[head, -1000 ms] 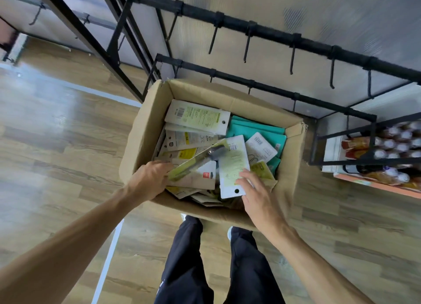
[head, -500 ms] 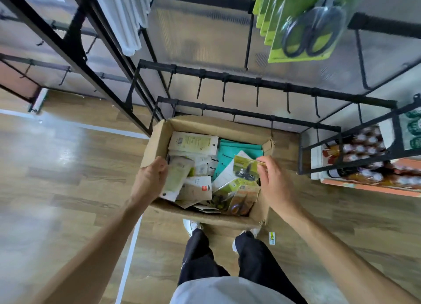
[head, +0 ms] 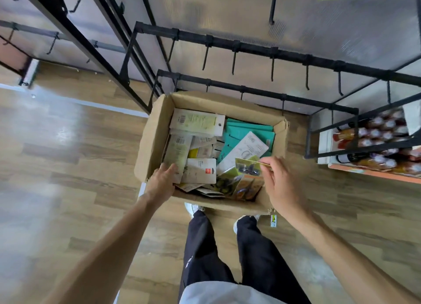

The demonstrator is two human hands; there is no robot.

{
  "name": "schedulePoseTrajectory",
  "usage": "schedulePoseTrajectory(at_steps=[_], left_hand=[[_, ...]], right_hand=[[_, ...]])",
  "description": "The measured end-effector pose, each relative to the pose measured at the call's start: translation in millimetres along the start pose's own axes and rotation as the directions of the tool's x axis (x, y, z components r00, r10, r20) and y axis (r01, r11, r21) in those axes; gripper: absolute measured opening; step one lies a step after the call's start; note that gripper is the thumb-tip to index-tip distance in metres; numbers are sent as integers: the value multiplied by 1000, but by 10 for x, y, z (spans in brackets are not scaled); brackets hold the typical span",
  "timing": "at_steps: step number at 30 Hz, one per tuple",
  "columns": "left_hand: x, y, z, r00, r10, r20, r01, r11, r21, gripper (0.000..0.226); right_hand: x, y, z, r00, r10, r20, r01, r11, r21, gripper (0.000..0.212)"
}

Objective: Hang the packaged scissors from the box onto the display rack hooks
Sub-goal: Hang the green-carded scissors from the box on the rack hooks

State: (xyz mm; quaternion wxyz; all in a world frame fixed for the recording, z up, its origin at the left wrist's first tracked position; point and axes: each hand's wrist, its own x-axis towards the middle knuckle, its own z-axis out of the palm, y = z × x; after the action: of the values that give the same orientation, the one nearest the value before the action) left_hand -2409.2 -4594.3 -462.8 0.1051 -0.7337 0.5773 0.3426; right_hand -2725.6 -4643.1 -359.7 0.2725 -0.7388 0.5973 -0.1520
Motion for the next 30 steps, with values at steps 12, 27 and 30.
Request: schedulePoseTrajectory(at_steps=[12, 27, 30], left_hand=[[455, 59, 226, 1000, 26, 12, -29, 877, 480, 63], [147, -94, 72, 970, 75, -230, -92, 994, -63, 47], [136, -87, -5, 943, 27, -333, -77, 988, -137, 40]], right_hand=[[90, 30, 415, 998, 40, 52, -44, 997, 65, 20], [99, 31, 567, 992, 102, 79, -111, 987, 120, 15], [98, 29, 594, 992, 98, 73, -108, 985, 136, 15]])
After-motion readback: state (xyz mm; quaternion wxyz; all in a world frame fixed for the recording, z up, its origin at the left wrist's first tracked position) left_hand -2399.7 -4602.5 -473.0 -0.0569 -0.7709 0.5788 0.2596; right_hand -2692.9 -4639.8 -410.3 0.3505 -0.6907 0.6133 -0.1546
